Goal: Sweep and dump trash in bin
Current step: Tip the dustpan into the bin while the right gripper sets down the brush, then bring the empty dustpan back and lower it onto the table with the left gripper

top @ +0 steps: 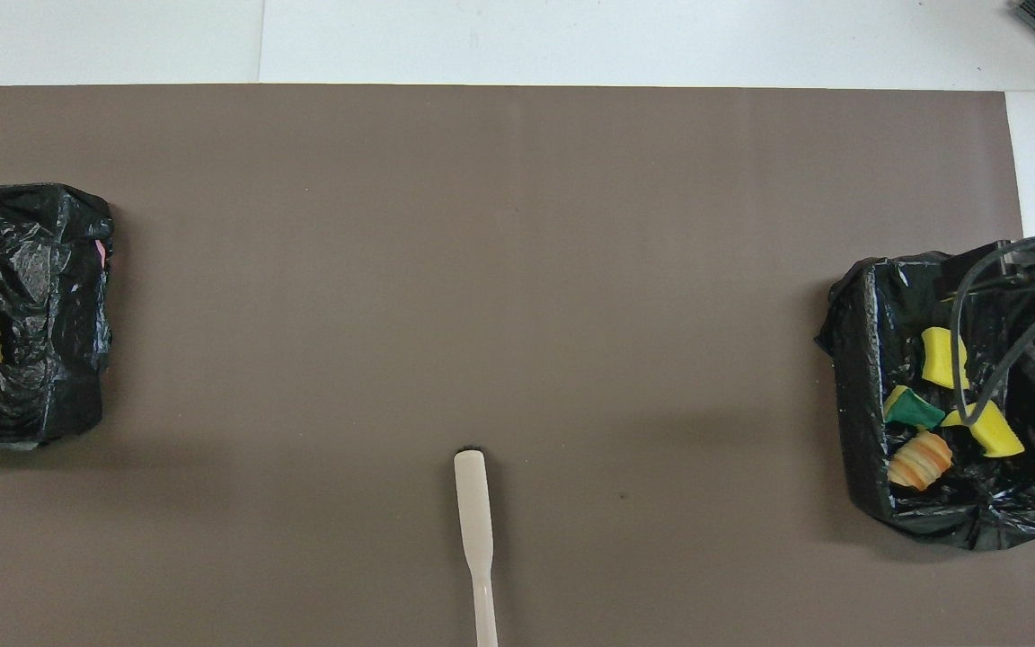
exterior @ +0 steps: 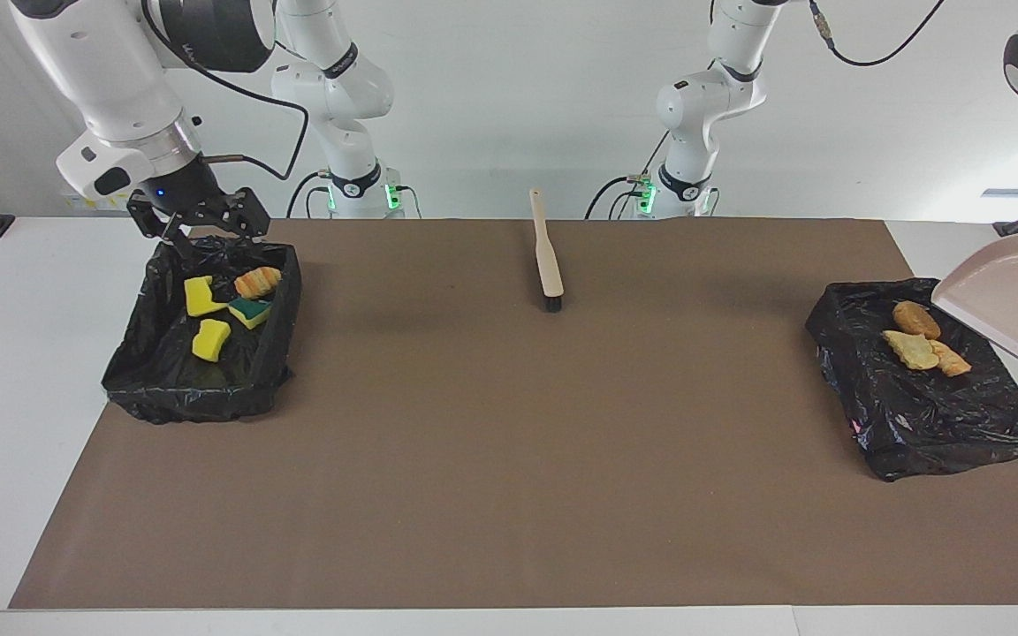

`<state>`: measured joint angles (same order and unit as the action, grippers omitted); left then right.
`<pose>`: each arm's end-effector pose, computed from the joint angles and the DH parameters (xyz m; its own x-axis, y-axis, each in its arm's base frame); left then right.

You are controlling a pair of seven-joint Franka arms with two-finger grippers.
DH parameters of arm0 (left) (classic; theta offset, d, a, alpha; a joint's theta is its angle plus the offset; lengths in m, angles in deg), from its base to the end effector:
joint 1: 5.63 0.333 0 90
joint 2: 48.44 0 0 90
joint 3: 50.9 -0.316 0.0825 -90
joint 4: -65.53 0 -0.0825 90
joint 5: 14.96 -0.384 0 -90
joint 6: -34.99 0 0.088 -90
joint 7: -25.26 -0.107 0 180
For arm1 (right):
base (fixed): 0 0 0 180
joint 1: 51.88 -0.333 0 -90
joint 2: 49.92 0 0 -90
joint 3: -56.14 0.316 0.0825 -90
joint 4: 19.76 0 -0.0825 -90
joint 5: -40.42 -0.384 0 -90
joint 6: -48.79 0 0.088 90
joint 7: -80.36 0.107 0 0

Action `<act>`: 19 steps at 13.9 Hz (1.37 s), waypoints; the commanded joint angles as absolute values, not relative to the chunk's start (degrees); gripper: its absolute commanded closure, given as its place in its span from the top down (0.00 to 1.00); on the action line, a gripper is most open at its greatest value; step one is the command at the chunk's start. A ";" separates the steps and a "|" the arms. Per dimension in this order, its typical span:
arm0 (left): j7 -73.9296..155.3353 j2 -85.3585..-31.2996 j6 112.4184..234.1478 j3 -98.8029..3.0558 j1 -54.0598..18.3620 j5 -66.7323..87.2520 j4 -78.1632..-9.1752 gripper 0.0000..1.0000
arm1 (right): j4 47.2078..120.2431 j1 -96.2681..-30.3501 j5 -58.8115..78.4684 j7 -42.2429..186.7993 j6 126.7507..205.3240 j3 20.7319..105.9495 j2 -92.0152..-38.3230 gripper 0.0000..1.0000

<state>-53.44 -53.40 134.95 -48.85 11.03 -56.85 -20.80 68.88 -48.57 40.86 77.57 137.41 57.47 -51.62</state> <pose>0.5641 0.2103 0.6449 0.3635 -0.6850 -0.6314 -0.9315 -0.2774 -0.2352 0.5607 -0.0204 0.6170 0.9994 0.0140 -0.0303 0.0142 -0.9999 0.0055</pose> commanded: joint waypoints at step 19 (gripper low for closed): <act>40.95 -53.17 142.10 -48.35 -29.16 -12.42 -33.70 0.00 | 72.61 -48.72 39.80 81.16 138.00 57.55 -49.48 1.00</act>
